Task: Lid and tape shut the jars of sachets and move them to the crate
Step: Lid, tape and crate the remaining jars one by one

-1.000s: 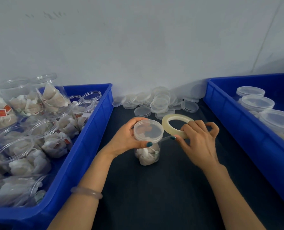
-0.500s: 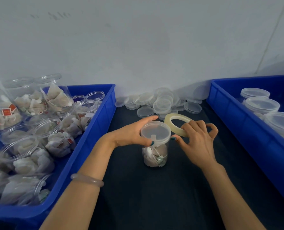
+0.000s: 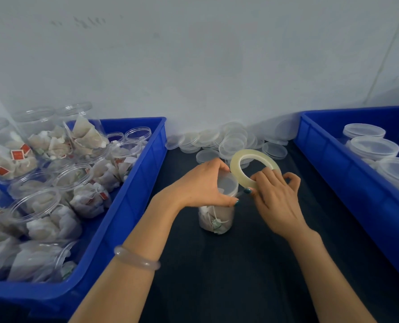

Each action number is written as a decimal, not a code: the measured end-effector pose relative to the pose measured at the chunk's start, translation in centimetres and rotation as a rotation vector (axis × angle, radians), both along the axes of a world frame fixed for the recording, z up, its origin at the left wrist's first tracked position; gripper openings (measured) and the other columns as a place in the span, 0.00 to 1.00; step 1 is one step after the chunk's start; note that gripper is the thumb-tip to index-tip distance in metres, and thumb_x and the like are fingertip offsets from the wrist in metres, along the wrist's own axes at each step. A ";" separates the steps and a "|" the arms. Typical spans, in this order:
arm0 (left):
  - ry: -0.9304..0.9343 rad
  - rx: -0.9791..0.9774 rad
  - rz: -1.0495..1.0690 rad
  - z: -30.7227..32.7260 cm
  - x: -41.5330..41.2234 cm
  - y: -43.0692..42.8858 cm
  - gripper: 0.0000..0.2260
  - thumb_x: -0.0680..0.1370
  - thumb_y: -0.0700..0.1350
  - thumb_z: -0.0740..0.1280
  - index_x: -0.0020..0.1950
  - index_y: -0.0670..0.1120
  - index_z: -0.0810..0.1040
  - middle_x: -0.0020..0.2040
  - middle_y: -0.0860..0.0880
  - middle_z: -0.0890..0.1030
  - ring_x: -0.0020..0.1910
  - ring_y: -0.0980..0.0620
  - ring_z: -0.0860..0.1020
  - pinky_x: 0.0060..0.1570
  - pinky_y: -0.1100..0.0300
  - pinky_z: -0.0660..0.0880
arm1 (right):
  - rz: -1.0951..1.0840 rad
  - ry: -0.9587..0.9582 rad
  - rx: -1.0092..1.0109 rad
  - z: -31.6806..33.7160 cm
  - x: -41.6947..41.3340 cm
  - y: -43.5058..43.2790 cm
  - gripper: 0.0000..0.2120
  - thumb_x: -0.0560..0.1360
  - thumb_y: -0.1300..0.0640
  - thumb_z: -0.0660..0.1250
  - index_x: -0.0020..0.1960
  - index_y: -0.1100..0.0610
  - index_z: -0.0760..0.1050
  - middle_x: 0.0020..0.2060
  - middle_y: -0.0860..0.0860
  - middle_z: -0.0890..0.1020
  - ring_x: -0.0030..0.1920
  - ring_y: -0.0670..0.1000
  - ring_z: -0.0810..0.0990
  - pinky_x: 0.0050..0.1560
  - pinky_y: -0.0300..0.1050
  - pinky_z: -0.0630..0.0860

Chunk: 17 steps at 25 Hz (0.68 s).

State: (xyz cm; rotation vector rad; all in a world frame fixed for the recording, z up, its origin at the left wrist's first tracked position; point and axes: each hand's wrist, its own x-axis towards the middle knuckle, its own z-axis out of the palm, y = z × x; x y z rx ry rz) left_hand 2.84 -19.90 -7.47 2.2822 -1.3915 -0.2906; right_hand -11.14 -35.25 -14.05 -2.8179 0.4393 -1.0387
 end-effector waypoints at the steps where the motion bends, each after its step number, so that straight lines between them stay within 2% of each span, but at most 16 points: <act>1: 0.009 0.000 -0.012 0.1 0.1 0.0 0.36 0.68 0.59 0.77 0.70 0.51 0.66 0.66 0.55 0.72 0.59 0.58 0.71 0.50 0.66 0.69 | -0.019 -0.002 0.003 0.1 0.2 0.3 0.13 0.78 0.49 0.53 0.50 0.52 0.74 0.44 0.45 0.71 0.47 0.49 0.71 0.52 0.45 0.52; 4: -0.015 -0.012 0.010 -0.3 0.0 -0.2 0.34 0.68 0.58 0.75 0.69 0.51 0.66 0.65 0.55 0.72 0.57 0.57 0.72 0.49 0.63 0.70 | -0.116 -0.044 0.046 -0.2 0.9 1.7 0.05 0.79 0.55 0.60 0.48 0.52 0.75 0.42 0.46 0.70 0.45 0.50 0.70 0.50 0.46 0.51; 5: -0.063 -0.018 0.038 -0.7 -0.3 -0.3 0.34 0.67 0.60 0.74 0.68 0.52 0.66 0.64 0.55 0.72 0.56 0.57 0.72 0.49 0.61 0.70 | -0.164 -0.054 0.067 -0.3 1.2 2.3 0.05 0.79 0.56 0.60 0.47 0.52 0.74 0.41 0.46 0.70 0.45 0.49 0.69 0.49 0.46 0.51; 8: -0.154 -0.080 0.116 -1.6 -1.2 -0.7 0.35 0.66 0.68 0.71 0.66 0.52 0.67 0.61 0.57 0.73 0.56 0.57 0.73 0.51 0.57 0.72 | -0.323 -0.059 0.126 -0.6 1.9 3.6 0.12 0.78 0.55 0.51 0.44 0.53 0.72 0.40 0.47 0.70 0.44 0.50 0.68 0.47 0.47 0.50; 12: -0.124 -0.142 0.100 -1.5 -1.1 -0.5 0.32 0.66 0.64 0.70 0.64 0.52 0.68 0.55 0.59 0.71 0.55 0.55 0.75 0.51 0.58 0.72 | -0.442 -0.147 0.044 -0.7 2.7 5.0 0.09 0.78 0.57 0.58 0.40 0.57 0.70 0.36 0.50 0.68 0.39 0.54 0.69 0.45 0.49 0.52; 17: -0.135 -0.135 0.103 -1.3 -1.2 -0.9 0.29 0.67 0.61 0.72 0.64 0.51 0.69 0.54 0.59 0.71 0.54 0.54 0.75 0.51 0.56 0.73 | -0.516 -0.097 0.031 0.0 3.7 4.3 0.15 0.80 0.52 0.54 0.39 0.57 0.70 0.34 0.51 0.70 0.38 0.54 0.68 0.44 0.50 0.53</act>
